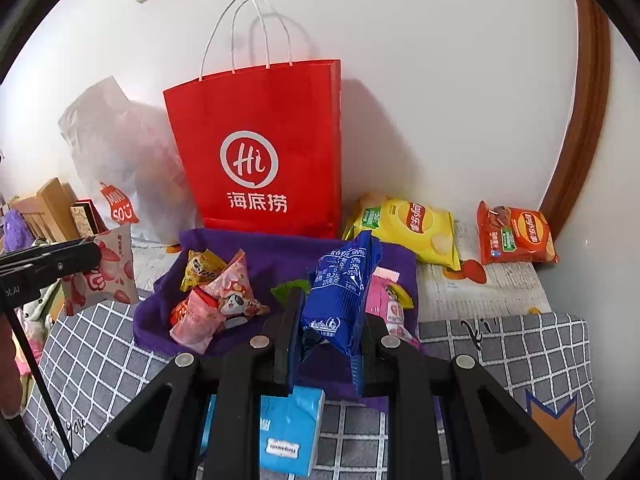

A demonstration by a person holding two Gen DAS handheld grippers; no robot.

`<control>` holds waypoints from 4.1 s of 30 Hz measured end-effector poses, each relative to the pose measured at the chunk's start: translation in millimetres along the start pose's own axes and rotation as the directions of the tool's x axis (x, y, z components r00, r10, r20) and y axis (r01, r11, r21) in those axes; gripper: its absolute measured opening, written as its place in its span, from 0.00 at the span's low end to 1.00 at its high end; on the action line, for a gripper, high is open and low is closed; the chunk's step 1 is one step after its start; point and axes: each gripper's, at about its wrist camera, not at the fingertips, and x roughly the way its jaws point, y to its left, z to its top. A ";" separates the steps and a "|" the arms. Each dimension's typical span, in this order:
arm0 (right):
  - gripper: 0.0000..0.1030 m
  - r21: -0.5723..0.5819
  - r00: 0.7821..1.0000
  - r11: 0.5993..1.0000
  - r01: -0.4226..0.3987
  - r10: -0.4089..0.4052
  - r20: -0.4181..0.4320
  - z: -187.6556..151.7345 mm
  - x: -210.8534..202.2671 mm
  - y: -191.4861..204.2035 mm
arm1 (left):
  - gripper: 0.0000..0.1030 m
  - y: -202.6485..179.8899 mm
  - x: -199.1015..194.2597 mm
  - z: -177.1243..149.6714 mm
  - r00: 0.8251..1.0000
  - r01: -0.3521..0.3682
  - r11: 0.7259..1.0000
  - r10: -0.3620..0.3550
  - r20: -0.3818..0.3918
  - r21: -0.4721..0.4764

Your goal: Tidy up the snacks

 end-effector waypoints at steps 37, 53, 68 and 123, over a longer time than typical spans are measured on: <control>0.20 -0.028 0.998 0.999 -0.022 0.020 -0.065 26.7 98.2 -3.6 | 0.26 32.6 92.9 20.9 0.996 -0.008 0.998 0.002 -0.091 -0.061; 0.20 -0.112 0.961 0.972 -0.209 0.183 -0.207 2.7 129.5 21.9 | 0.26 53.4 120.0 16.4 0.991 0.035 0.994 -0.048 -0.124 -0.104; 0.25 -0.083 0.951 0.984 -0.159 0.130 -0.282 -3.9 153.3 10.2 | 0.26 32.2 148.1 2.9 0.974 0.062 0.995 -0.077 -0.211 -0.078; 0.59 0.046 0.995 0.998 0.030 -0.026 -0.094 -35.4 -25.5 7.6 | 0.64 -28.4 -7.3 -52.2 0.994 -0.020 0.999 0.023 -0.103 0.027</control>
